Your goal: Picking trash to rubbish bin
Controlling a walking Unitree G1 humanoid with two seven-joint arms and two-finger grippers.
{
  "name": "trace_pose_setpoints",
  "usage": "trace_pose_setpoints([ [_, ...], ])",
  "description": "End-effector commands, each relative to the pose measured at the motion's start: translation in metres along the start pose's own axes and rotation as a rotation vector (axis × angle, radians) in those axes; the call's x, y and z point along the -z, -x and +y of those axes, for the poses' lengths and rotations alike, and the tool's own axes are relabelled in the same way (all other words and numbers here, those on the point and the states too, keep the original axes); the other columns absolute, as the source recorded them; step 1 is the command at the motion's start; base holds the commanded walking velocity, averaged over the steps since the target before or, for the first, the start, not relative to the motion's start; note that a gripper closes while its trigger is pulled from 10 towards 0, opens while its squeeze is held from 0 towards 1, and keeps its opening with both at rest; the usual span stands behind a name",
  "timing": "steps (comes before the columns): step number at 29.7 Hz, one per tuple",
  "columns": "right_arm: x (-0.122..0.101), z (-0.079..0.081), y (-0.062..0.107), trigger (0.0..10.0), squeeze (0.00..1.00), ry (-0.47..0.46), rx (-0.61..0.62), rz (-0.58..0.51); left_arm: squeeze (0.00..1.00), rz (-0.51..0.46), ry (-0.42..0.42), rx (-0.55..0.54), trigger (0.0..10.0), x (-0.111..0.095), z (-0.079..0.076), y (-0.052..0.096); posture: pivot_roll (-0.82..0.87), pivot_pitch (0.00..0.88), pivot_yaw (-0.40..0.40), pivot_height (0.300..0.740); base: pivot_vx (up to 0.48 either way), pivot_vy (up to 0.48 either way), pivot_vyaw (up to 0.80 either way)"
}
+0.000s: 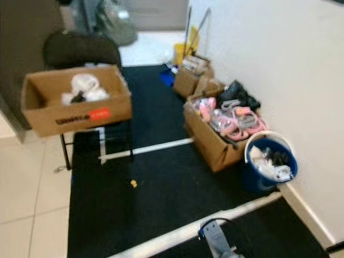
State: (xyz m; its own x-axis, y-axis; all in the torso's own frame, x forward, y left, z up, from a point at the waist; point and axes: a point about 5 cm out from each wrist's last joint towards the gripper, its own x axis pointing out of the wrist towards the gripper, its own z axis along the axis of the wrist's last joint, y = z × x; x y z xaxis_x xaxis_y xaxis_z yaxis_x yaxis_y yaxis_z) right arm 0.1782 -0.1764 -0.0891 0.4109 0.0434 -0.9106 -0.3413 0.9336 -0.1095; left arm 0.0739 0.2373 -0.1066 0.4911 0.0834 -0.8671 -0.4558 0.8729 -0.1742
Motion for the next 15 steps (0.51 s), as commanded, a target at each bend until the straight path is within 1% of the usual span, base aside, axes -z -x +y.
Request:
trace_pose_setpoints([
  [1,0.0050,-0.0026,0.0005,10.0,0.00,0.002,0.011,0.018,0.00,0.010,-0.012,0.006,10.0,0.0020,-0.0037,-0.0008,0.15,0.037,-0.017,0.740,0.000,0.000,-0.78],
  [2,0.0051,-0.0027,0.0005,10.0,0.00,0.005,0.014,0.019,0.00,0.014,-0.027,-0.002,10.0,0.0021,-0.0036,-0.0010,0.16,0.036,-0.016,0.740,0.000,0.000,-0.78],
  [3,0.0056,-0.0031,0.0005,10.0,0.00,0.017,0.024,0.025,0.00,0.024,-0.113,-0.025,10.0,0.0013,-0.0047,-0.0019,0.16,0.033,-0.014,0.740,0.000,0.000,-0.78],
  [4,0.0058,-0.0033,0.0005,10.0,0.00,0.022,0.028,0.027,0.00,0.026,-0.140,-0.031,10.0,0.0007,-0.0054,-0.0023,0.16,0.033,-0.014,0.740,0.000,0.000,-0.78],
  [5,0.0058,-0.0033,0.0005,10.0,0.00,0.022,0.028,0.027,0.00,0.026,-0.140,-0.031,10.0,0.0007,-0.0054,-0.0023,0.16,0.033,-0.014,0.740,0.000,0.000,-0.78],
  [9,0.0060,-0.0027,0.0004,10.0,0.00,0.024,0.032,0.029,0.00,0.043,-0.218,-0.036,10.0,-0.0003,-0.0104,-0.0045,0.16,0.031,-0.014,0.740,0.000,0.000,-0.78],
  [11,0.0059,-0.0026,0.0004,10.0,0.00,0.024,0.032,0.029,0.00,0.047,-0.229,-0.037,10.0,-0.0001,-0.0112,-0.0048,0.16,0.031,-0.014,0.740,0.000,0.000,-0.78],
  [12,0.0060,-0.0029,0.0004,10.0,0.00,0.023,0.034,0.030,0.00,0.058,-0.264,-0.048,10.0,0.0000,-0.0117,-0.0053,0.16,0.030,-0.014,0.740,0.000,0.000,-0.78],
  [13,0.0060,-0.0029,0.0004,10.0,0.00,0.023,0.034,0.030,0.00,0.058,-0.264,-0.048,10.0,0.0000,-0.0117,-0.0053,0.16,0.030,-0.014,0.740,0.000,0.000,-0.78],
  [15,0.0066,-0.0035,0.0005,10.0,0.00,0.023,0.036,0.031,0.00,0.071,-0.296,-0.062,10.0,0.0008,-0.0119,-0.0056,0.16,0.030,-0.015,0.740,0.000,0.000,-0.78],
])
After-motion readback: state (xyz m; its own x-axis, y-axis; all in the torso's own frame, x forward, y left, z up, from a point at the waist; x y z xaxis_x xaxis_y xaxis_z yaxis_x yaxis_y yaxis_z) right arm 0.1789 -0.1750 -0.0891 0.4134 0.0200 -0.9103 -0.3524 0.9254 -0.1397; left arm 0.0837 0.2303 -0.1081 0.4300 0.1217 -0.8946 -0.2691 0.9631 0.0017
